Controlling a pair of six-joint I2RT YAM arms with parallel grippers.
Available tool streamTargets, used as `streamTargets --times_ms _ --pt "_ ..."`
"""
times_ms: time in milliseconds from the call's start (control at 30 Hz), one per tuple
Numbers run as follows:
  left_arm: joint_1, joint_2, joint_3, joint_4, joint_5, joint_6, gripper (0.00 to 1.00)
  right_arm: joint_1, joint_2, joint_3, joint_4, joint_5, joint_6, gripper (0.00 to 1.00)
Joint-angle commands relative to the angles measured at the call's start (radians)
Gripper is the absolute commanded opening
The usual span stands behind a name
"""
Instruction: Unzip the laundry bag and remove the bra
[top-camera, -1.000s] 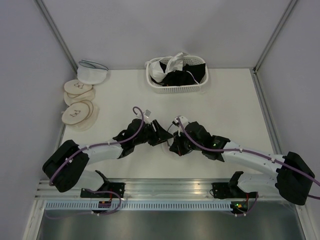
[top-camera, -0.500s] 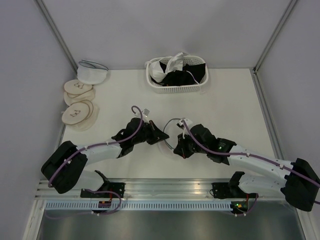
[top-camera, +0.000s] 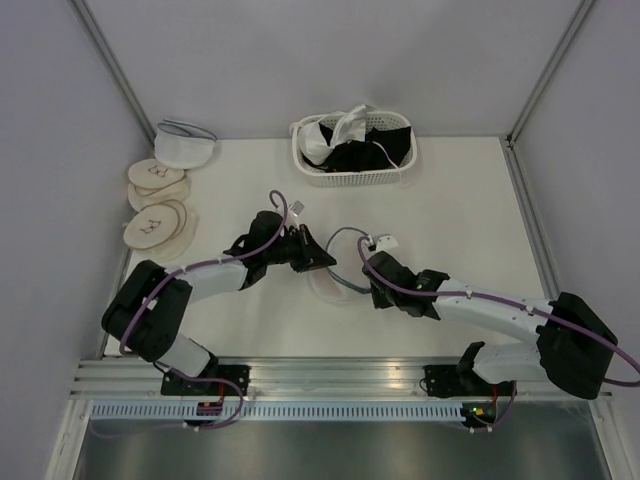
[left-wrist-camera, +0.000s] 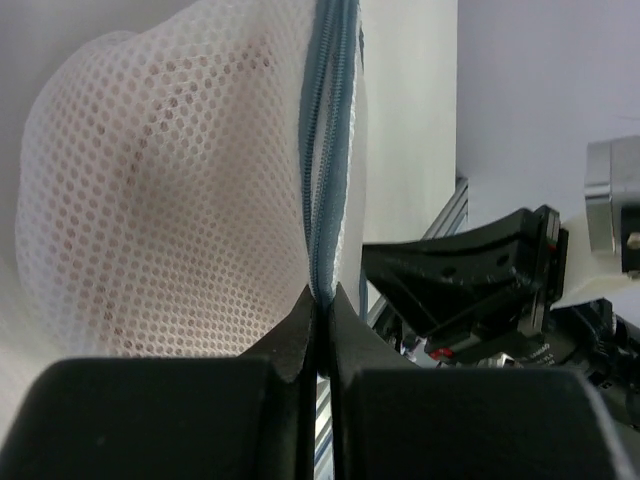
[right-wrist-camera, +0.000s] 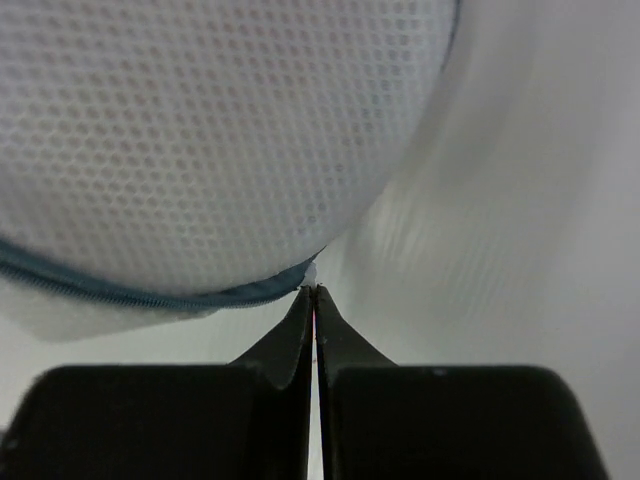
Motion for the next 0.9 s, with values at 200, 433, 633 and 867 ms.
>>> streamTargets --times_ms 200,433,633,867 --pt "0.019 0.103 0.136 -0.099 0.218 0.197 0.02 -0.08 0.114 0.117 -0.004 0.514 0.12 0.01" --pt "0.019 0.146 0.15 -0.022 0.294 0.177 0.02 -0.115 0.149 0.097 0.047 0.497 0.072 0.01" --pt "0.019 0.076 0.125 -0.033 0.177 0.146 0.47 -0.115 0.123 0.08 0.01 0.486 0.1 0.05" --pt "0.02 -0.234 0.015 -0.133 -0.162 0.133 0.68 -0.115 -0.047 0.078 -0.115 0.419 0.089 0.69"
